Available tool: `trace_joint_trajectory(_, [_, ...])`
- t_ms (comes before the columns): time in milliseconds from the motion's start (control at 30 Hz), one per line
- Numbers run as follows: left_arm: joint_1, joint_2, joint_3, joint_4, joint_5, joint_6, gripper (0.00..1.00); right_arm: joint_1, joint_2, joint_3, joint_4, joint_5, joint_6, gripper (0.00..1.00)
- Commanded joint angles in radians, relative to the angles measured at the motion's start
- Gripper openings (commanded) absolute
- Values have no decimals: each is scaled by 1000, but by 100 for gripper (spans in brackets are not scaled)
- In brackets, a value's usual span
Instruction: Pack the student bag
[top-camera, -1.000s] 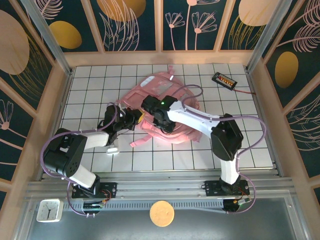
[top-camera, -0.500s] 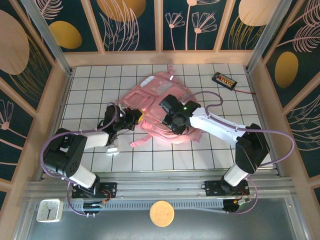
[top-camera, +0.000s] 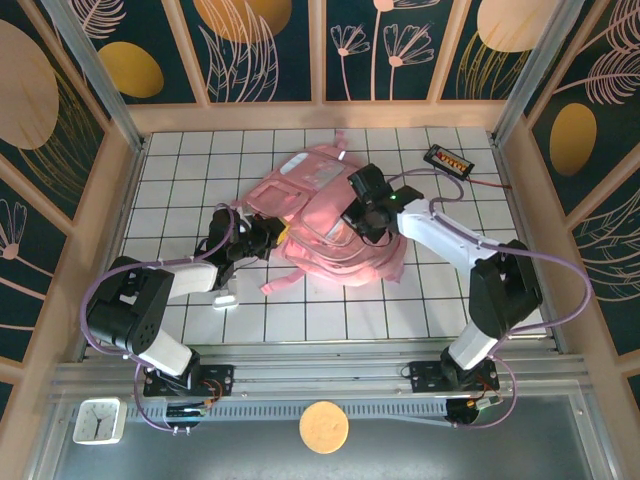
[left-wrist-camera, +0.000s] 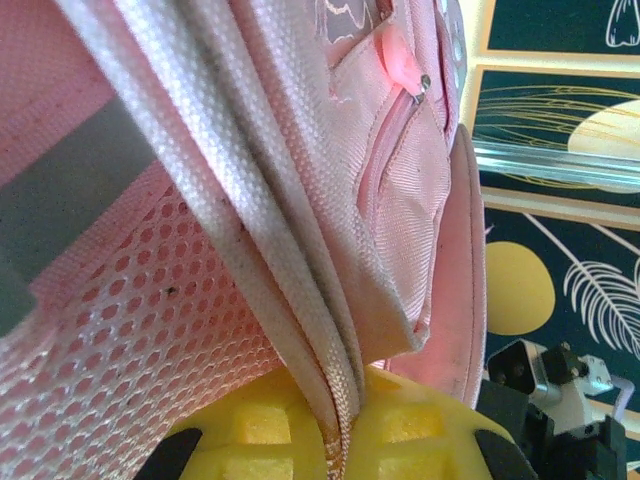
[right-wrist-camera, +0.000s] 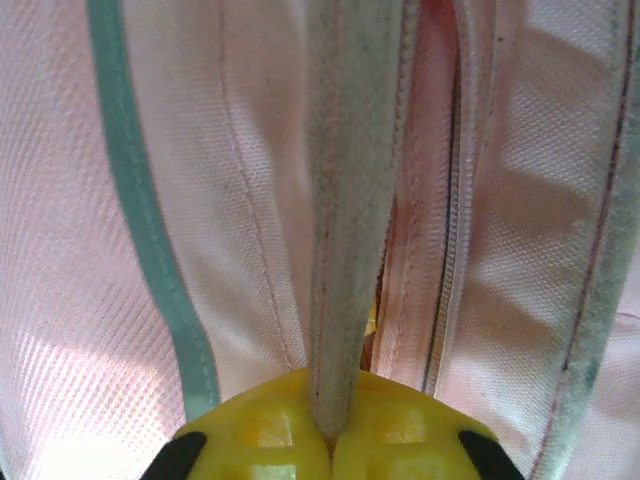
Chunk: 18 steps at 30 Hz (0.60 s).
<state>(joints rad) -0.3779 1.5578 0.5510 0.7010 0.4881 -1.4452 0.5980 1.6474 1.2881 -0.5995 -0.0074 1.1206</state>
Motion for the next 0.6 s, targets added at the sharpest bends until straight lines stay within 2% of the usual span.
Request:
trace_joint_trajectory(0, [-7, -55, 10, 77, 102, 9, 0, -77, 39, 81, 135, 29, -58, 0])
trace_joint_trajectory(233, [-27, -46, -20, 109, 107, 37, 0, -203, 107, 182, 159, -56, -155, 0])
trace_joint_trajectory(367, [-47, -22, -3, 124, 98, 29, 0, -222, 122, 215, 121, -115, -200, 1])
trace_joint_trajectory(467, [-63, -1, 21, 142, 87, 14, 0, -196, 70, 163, 73, -105, -203, 26])
trace_joint_trajectory(567, [-80, 17, 41, 155, 73, -1, 0, -152, -36, 78, 19, -52, -171, 42])
